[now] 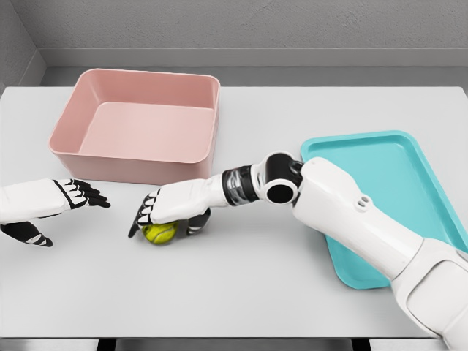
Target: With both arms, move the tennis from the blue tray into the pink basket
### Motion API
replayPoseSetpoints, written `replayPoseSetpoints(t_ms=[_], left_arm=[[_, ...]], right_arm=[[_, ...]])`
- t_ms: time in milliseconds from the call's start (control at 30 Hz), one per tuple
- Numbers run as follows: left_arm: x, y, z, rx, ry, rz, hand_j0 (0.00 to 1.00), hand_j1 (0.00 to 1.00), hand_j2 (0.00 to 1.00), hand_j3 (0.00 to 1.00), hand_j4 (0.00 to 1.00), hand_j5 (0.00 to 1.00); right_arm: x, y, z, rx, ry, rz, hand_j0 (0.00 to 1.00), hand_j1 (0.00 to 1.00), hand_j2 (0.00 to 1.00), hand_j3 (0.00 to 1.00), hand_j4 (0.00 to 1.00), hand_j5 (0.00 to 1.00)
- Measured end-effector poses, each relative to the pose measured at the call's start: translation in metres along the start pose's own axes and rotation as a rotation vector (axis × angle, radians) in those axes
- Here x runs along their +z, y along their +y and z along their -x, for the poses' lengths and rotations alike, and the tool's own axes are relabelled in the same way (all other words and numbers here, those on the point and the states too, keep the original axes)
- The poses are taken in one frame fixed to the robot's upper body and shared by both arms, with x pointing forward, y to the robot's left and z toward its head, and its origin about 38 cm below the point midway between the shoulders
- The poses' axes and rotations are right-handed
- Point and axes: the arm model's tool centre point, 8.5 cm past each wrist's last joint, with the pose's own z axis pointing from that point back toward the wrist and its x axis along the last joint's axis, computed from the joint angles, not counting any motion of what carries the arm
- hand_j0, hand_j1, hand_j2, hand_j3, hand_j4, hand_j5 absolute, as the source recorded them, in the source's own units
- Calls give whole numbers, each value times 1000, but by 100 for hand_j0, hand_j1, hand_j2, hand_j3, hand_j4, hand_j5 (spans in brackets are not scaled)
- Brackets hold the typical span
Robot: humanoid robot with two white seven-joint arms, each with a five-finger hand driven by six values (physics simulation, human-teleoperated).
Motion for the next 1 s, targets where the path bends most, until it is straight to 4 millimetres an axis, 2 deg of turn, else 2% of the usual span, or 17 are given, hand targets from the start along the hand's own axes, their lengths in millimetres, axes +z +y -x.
replayPoseSetpoints(t_ms=[100,200,233,300,367,467,500,600,667,767,833,1000], left_arm=[[0,0,0,0,0,0,100,100,100,100,100,100],[0,0,0,0,0,0,100,100,100,100,100,100],[-1,0,0,0,-1,-1,100,100,100,100,100,100],[-2,0,-1,0,-5,-4,100,100,100,100,100,100],[-8,-1,-3,0,-17,-11,100,100,100,100,100,100],[-18,0,-6,-8,-35,-23,100,100,100,100,100,100],[-21,-1,-7,-9,-40,-25,100,100,100,100,100,100],[-34,-2,-11,-27,-62,-34,100,100,100,100,100,100],[-46,-1,-15,-49,-79,-42,100,100,100,100,100,100],[-63,-3,-23,-76,-105,-47,100,100,100,100,100,100],[-70,1,-25,-96,-114,-58,100,100,100,100,100,100],[-80,7,-30,-118,-133,-74,100,100,100,100,100,100]], right_arm=[[19,-21,-9,61,-5,54,100,100,100,100,100,100],[53,-42,-21,137,7,124,100,100,100,100,100,100],[66,-48,-23,159,20,145,100,100,100,100,100,100],[97,-44,-29,165,46,183,100,100,100,100,100,100],[138,-42,-30,151,95,239,100,100,100,100,100,100],[199,20,-25,-32,233,362,100,100,100,100,100,100],[225,33,-24,-78,292,419,100,100,100,100,100,100],[302,42,-22,-122,454,594,100,100,100,100,100,100],[332,57,-24,-170,520,671,100,100,100,100,100,100],[353,76,-29,-219,573,733,100,100,100,100,100,100],[357,100,-35,-273,604,727,100,100,100,100,100,100],[376,102,-39,-262,655,757,100,100,100,100,100,100]])
